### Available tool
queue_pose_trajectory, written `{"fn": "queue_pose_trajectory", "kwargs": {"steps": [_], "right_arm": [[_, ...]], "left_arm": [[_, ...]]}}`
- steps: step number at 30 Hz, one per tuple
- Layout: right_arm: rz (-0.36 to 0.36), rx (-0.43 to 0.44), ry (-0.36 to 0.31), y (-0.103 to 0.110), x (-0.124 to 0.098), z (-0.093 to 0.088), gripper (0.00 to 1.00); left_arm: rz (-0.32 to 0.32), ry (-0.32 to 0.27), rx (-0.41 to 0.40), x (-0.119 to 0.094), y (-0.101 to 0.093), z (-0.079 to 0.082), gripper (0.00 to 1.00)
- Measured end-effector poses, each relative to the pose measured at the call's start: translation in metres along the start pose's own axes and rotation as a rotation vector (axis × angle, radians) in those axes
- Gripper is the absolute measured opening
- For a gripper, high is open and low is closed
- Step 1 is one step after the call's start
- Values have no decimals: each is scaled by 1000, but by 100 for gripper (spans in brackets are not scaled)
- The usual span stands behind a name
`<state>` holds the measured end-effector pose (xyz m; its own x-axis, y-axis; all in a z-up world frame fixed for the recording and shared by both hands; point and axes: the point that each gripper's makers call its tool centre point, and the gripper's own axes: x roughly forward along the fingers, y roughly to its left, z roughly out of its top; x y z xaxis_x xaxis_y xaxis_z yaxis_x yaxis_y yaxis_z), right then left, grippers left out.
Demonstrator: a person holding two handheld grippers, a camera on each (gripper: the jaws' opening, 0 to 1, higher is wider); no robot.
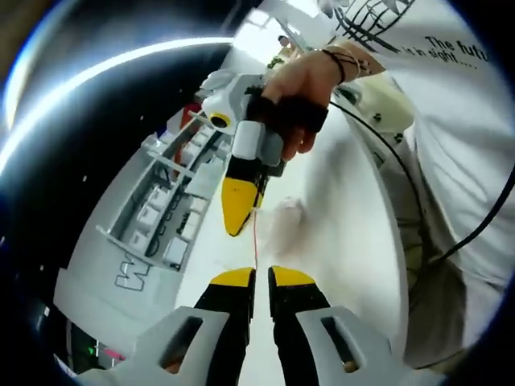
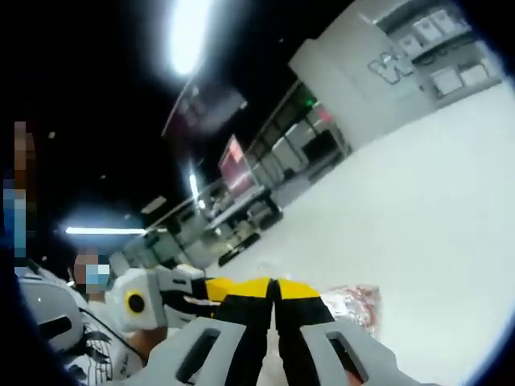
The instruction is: Open the resealable bag by pulling the two sides of the seal apart until the entire bag opening is separated and visibly accessible.
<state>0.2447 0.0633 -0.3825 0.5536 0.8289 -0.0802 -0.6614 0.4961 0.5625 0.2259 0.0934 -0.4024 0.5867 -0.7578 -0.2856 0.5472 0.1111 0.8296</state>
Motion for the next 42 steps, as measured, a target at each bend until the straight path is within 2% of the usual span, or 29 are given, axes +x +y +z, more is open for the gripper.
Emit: {"fn": "queue_pose_trajectory", "kwargs": {"steps": [8, 14, 22, 29, 42], "right_arm": [[-5, 6, -14, -1, -2, 0, 0], [29, 39, -40, 4, -3, 3, 0], [28, 62, -79, 2, -10, 12, 0], [37, 55, -141, 8, -20, 31, 0], [19, 19, -222, 6, -35, 59, 0]], "left_arm": [[17, -5, -44, -2, 4, 1, 11], [23, -29, -103, 0, 5, 7, 13], [35, -11, -162, 2, 5, 2, 14], [38, -21, -245, 1, 6, -3, 17], [34, 10, -260, 1, 3, -12, 17]]}}
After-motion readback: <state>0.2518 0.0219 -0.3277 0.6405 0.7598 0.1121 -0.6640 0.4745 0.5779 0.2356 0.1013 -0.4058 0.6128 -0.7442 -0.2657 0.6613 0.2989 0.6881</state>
